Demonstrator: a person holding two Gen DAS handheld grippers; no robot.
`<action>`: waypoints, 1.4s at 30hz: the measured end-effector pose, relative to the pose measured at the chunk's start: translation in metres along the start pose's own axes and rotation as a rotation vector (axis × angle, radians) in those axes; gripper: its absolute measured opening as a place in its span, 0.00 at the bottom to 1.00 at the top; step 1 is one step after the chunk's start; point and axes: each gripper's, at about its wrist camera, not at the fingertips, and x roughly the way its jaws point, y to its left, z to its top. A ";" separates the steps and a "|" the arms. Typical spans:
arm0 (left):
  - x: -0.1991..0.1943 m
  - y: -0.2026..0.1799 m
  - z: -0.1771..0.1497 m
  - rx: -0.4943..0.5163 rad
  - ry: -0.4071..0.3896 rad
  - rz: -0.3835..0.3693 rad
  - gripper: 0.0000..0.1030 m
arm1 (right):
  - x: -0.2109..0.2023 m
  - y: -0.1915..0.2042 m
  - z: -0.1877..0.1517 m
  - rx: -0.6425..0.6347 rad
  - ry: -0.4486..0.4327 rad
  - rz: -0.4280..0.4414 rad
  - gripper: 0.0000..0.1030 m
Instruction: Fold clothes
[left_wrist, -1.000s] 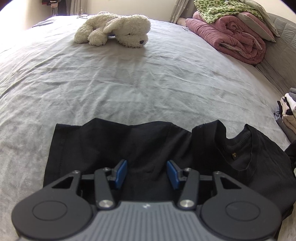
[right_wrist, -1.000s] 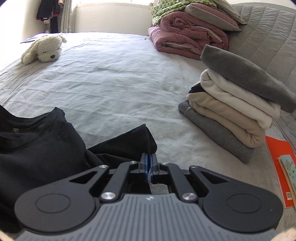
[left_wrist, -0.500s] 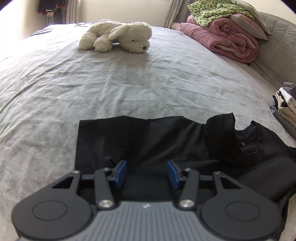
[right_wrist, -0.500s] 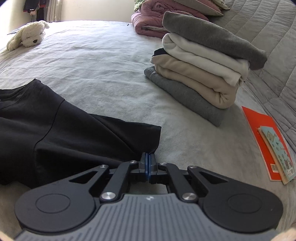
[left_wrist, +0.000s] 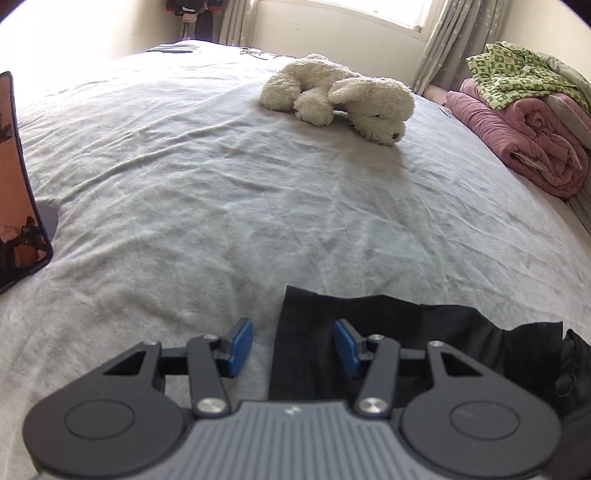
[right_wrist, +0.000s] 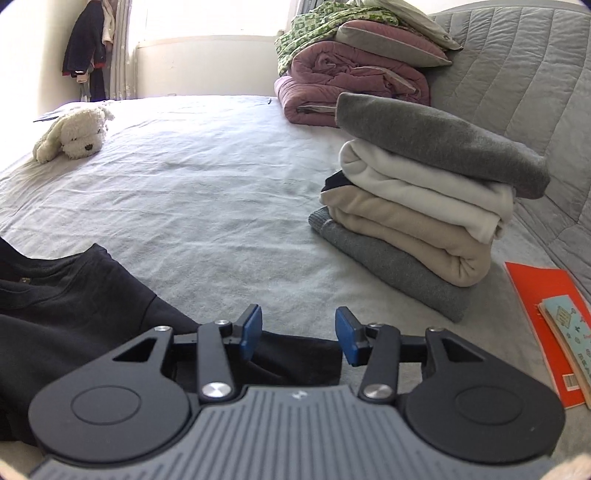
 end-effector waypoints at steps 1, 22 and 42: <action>0.000 -0.001 0.000 0.003 -0.003 0.005 0.48 | 0.004 0.003 -0.001 -0.014 0.010 0.015 0.47; -0.038 -0.001 -0.007 -0.078 -0.093 0.061 0.03 | 0.012 0.040 -0.011 -0.128 0.018 -0.028 0.03; -0.064 0.053 -0.052 -0.103 0.141 -0.004 0.03 | -0.007 0.033 -0.032 -0.114 0.163 -0.034 0.02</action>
